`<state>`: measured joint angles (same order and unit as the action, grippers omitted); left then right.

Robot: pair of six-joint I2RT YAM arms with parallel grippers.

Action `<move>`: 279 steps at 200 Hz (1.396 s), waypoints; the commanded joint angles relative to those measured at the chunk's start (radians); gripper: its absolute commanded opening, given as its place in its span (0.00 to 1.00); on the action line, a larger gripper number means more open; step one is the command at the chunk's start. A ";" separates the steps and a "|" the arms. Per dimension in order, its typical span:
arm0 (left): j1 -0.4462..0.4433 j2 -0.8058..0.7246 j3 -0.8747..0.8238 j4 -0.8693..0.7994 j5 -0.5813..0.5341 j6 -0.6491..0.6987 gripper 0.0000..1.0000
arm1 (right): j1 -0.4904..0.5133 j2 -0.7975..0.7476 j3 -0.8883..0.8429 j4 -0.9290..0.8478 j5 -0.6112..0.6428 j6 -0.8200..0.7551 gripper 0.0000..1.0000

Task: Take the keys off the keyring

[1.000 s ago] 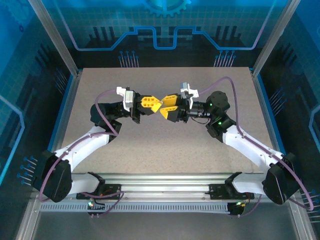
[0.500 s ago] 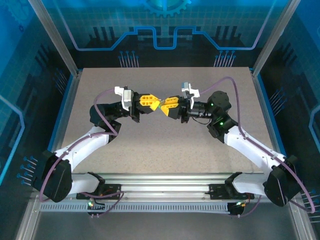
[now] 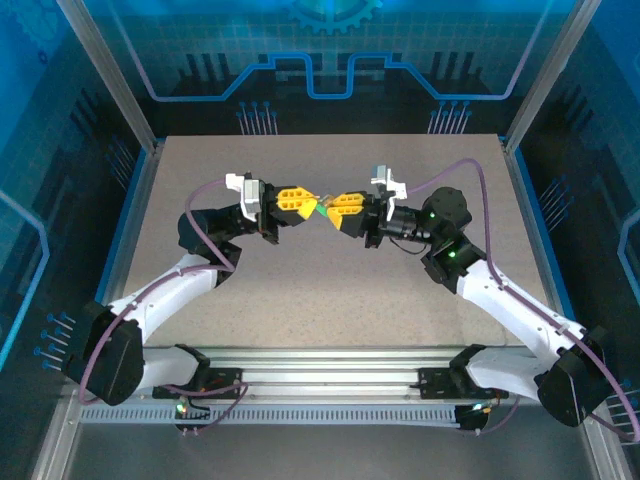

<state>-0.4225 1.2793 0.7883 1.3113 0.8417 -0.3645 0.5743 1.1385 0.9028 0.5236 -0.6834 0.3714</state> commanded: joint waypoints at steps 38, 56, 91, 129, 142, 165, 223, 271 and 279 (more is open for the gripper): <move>-0.005 -0.043 -0.031 -0.089 0.041 0.056 0.00 | 0.037 -0.008 0.052 0.022 0.036 -0.035 0.18; -0.006 -0.043 -0.031 -0.094 0.041 0.059 0.00 | 0.043 0.002 0.053 0.056 0.028 -0.018 0.19; -0.009 -0.044 -0.034 -0.102 0.037 0.065 0.00 | 0.046 0.021 0.053 0.130 -0.008 0.026 0.22; -0.008 -0.044 -0.035 -0.089 0.031 0.060 0.00 | 0.049 0.039 0.056 0.187 -0.043 0.064 0.20; -0.009 -0.044 -0.037 -0.092 0.031 0.061 0.00 | 0.049 0.044 0.059 0.195 -0.046 0.070 0.22; -0.008 -0.044 -0.034 -0.091 0.028 0.061 0.00 | 0.052 0.052 0.058 0.223 -0.048 0.089 0.27; -0.009 -0.046 -0.035 -0.091 0.003 0.065 0.00 | 0.059 0.056 0.067 0.194 -0.059 0.080 0.23; -0.008 -0.050 -0.026 -0.098 -0.007 0.073 0.00 | 0.061 -0.002 0.037 0.050 0.011 -0.006 0.49; -0.008 -0.052 -0.025 -0.103 -0.007 0.077 0.00 | 0.060 -0.020 0.026 0.029 0.039 -0.023 0.53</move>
<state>-0.4294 1.2404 0.7624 1.2098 0.8494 -0.3119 0.6209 1.1812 0.9360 0.6258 -0.7055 0.4217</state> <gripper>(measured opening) 0.053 0.475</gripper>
